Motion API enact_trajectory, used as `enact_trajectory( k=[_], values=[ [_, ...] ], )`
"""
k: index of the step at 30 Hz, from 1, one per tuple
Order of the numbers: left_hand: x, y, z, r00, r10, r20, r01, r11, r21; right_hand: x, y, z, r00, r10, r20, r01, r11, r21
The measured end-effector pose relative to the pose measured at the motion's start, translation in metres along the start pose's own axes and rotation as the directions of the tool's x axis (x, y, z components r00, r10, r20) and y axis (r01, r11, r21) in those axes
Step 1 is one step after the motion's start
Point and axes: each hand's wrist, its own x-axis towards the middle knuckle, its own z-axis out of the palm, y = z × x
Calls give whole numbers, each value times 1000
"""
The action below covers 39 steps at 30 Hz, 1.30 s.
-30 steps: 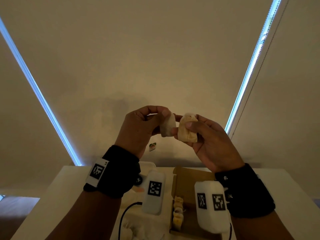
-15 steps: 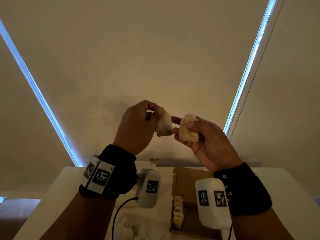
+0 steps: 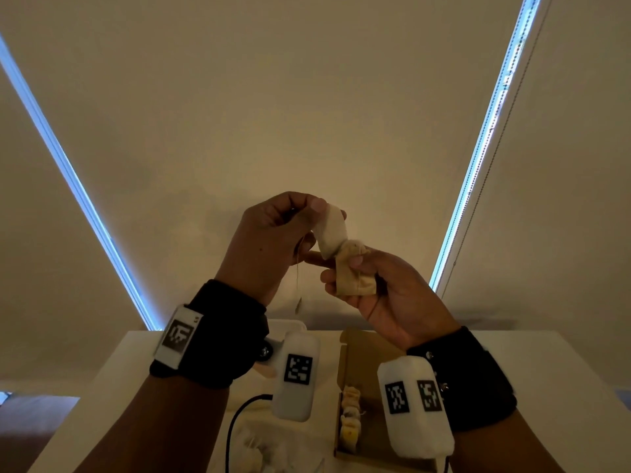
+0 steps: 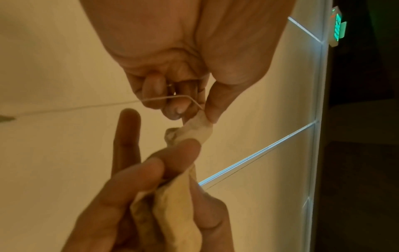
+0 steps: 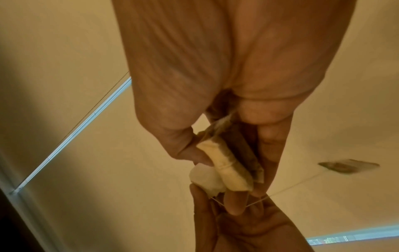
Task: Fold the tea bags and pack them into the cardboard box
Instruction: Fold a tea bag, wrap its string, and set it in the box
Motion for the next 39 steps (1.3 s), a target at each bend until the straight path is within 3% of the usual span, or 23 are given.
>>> enact_trajectory(
  k=[4,9,17,27,33,35,36,38,39],
  values=[
    [0,-4,-4,995,40,-88,-34,997,67,-1,-4,-1,999,-17,39,16,1000,23],
    [-2,-4,-6,990,62,-127,-44,989,143,-4,-9,-8,997,-77,-20,78,994,81],
    [5,-6,-8,985,14,-169,14,987,162,-2,-16,-21,991,-109,-79,107,994,-30],
    [3,-7,-5,997,47,-61,-36,984,172,-1,-7,-27,993,-96,-66,87,988,-131],
    [3,-10,-4,994,106,-24,-88,913,398,-3,-11,-23,986,-105,-128,85,985,-153],
    [2,-12,-4,989,145,9,-129,850,511,-3,-12,-19,966,-191,-175,125,935,-331],
    [1,-13,-3,986,163,33,-153,814,560,-3,-13,-16,949,-259,-180,140,857,-496],
    [0,-12,0,980,186,76,-192,759,623,-1,-14,-7,918,-373,-134,131,606,-785],
    [-1,-11,2,978,189,91,-203,737,645,0,-12,-5,909,-403,-103,129,510,-851]
  ],
)
